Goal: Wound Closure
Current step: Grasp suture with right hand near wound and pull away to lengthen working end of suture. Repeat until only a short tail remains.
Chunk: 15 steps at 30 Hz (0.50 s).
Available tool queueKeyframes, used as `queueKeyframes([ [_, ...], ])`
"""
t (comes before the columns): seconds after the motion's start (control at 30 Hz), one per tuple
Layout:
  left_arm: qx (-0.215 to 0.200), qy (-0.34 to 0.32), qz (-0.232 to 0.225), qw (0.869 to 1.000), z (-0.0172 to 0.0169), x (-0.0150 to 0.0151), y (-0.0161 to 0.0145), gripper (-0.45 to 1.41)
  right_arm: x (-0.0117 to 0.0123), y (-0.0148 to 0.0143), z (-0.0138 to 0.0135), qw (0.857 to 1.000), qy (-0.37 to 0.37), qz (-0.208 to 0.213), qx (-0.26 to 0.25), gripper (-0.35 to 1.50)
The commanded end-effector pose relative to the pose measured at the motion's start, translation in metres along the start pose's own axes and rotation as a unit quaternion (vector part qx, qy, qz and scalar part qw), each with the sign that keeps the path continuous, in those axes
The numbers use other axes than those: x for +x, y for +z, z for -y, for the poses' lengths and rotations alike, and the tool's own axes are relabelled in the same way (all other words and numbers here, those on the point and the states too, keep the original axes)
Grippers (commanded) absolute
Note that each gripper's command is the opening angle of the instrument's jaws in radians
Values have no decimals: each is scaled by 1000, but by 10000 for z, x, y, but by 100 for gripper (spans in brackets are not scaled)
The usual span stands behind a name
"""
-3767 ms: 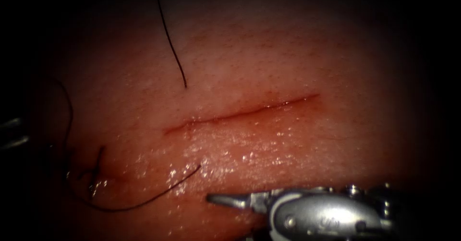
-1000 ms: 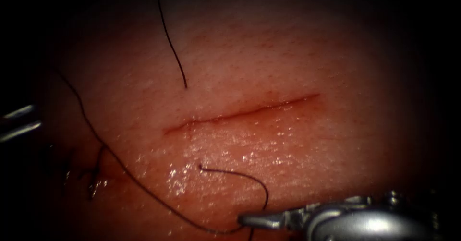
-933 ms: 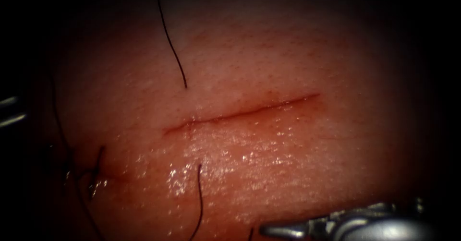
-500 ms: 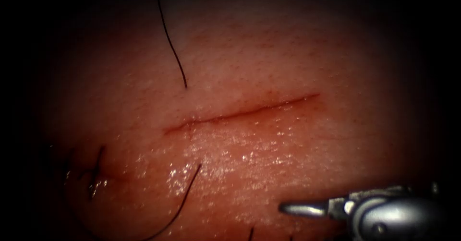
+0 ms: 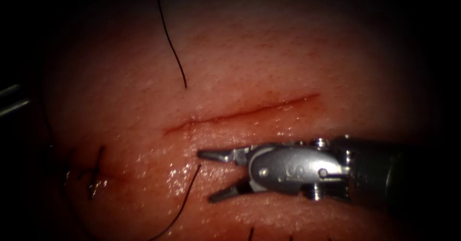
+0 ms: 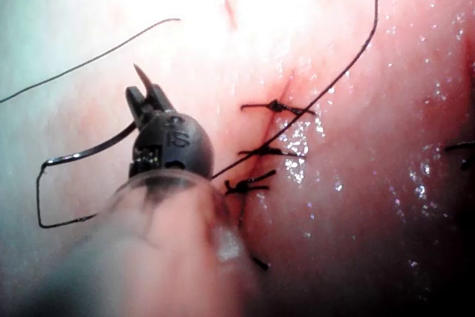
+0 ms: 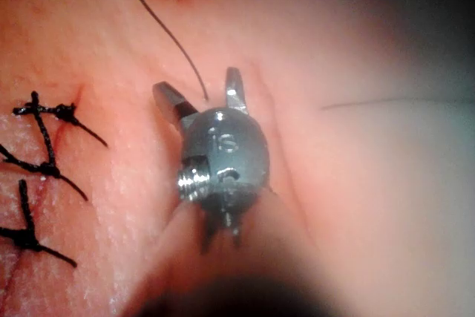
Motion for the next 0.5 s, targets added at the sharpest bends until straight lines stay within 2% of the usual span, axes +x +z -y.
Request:
queueKeyframes([
  [0.03,-1,2,-2,1000,0,-1,9,-45,-6,13,-4,1000,-2,4,3,121],
  [0.13,-1,2,-1,1000,0,-1,8,-45,-11,18,-4,1000,-4,9,10,100],
  [0.17,-1,-1,-1,1000,0,-1,8,-45,-12,18,-3,1000,-4,14,17,66],
  [0.23,-2,0,-1,1000,-1,-1,8,-45,-12,19,-2,999,-2,21,30,-33],
  [0.5,-5,3,-1,1000,-6,3,12,-45,-11,21,-2,996,59,41,46,-35],
])
